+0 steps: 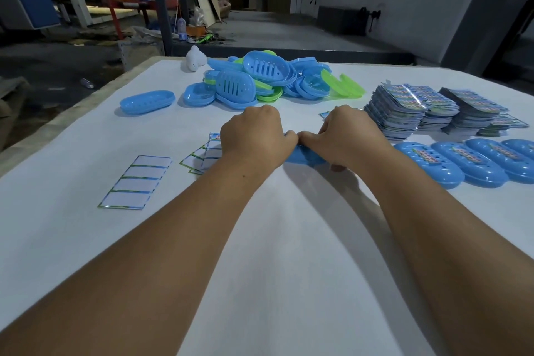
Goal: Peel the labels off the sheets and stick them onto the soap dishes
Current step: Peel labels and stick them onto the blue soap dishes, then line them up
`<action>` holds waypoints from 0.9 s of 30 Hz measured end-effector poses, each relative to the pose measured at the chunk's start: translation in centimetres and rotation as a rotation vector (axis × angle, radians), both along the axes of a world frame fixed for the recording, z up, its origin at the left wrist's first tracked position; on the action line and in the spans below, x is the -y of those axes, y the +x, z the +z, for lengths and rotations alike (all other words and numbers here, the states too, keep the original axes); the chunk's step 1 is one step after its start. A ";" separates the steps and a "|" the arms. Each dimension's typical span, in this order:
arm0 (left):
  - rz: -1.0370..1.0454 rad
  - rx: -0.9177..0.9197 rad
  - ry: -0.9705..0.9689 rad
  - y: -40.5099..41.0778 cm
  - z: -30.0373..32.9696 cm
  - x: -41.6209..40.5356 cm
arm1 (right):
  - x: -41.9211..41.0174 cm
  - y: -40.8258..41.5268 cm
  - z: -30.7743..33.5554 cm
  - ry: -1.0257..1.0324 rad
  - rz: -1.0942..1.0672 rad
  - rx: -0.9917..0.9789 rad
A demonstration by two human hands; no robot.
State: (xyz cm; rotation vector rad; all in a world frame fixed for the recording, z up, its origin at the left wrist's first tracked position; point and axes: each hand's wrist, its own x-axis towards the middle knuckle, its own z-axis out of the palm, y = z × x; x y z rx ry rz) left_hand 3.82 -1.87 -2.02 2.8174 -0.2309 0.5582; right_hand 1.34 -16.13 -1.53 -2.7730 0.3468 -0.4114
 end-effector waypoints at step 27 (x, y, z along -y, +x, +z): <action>0.057 0.037 -0.108 0.0 -0.1 -4.3 | 0.9 -2.7 0.7 -0.145 0.111 -0.112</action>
